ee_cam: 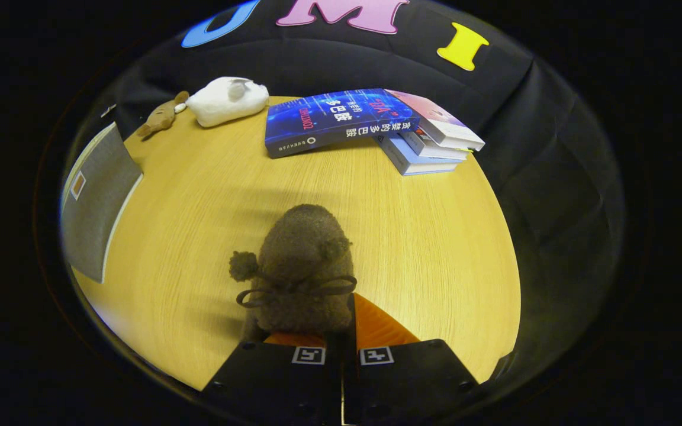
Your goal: Open the storage box then place both shoes into the box .Put the left shoe in first, then the right shoe, with the right side of both shoes facing outward in a uniform manner.
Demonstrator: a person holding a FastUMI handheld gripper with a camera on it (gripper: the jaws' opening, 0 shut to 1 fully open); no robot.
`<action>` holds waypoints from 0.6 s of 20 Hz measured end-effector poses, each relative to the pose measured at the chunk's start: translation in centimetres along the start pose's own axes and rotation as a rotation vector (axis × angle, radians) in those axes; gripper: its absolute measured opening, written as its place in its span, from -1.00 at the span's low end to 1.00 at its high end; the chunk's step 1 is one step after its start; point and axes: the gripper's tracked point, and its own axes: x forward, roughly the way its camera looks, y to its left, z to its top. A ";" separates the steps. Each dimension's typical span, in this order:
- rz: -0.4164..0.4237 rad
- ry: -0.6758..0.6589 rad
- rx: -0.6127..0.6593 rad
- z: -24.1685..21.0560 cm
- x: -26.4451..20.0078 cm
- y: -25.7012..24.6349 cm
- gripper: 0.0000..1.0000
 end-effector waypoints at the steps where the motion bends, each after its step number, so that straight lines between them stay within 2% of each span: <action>1: 0.019 -0.006 0.017 0.5 -1.0 0.5 -0.86; 5: 0.100 -0.046 0.061 3.8 -5.4 3.8 -0.86; 12: 0.273 -0.185 0.038 13.0 -13.6 14.3 -0.87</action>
